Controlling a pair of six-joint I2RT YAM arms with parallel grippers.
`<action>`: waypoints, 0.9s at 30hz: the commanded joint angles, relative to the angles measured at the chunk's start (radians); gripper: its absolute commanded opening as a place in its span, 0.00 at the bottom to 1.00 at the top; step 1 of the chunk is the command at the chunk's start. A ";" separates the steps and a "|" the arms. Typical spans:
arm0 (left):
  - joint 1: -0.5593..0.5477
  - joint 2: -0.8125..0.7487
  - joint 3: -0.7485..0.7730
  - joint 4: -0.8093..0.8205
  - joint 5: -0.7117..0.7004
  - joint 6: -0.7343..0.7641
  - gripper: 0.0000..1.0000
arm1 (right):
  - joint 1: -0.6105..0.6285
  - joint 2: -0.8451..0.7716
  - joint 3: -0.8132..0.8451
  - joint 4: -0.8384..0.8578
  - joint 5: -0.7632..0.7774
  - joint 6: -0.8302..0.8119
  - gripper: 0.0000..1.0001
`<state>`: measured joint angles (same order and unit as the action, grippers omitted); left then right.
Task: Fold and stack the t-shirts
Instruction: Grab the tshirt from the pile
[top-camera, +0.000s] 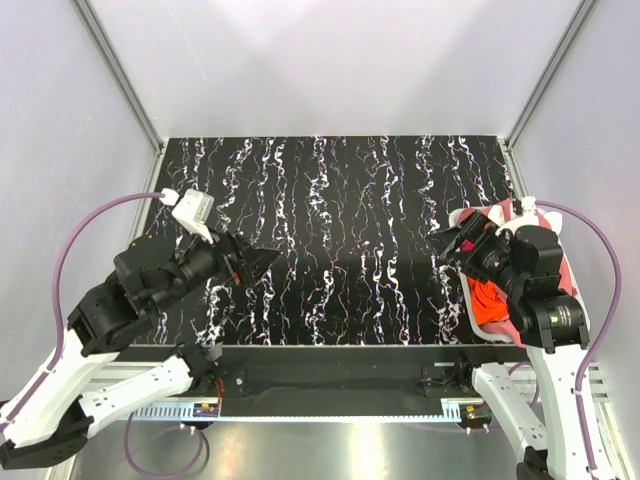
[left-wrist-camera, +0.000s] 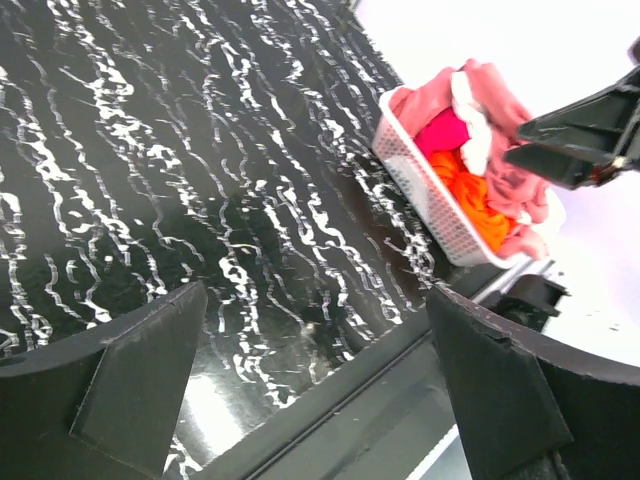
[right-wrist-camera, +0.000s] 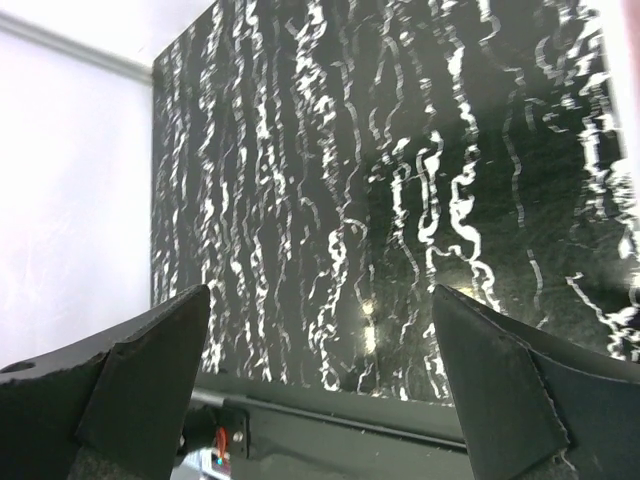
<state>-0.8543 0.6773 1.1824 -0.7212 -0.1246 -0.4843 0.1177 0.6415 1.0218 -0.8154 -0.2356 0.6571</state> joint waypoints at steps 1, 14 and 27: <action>-0.005 0.016 0.005 -0.001 -0.047 0.062 0.99 | 0.005 -0.017 0.026 -0.024 0.102 0.010 1.00; -0.005 0.131 -0.050 0.017 -0.188 0.274 0.99 | -0.013 0.381 0.329 -0.305 0.878 0.100 0.91; -0.005 -0.008 -0.250 0.088 -0.237 0.273 0.99 | -0.383 0.543 0.310 -0.223 0.875 0.067 0.80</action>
<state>-0.8547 0.6910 0.9565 -0.6998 -0.3485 -0.2134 -0.2478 1.1519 1.3254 -1.0664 0.5949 0.7464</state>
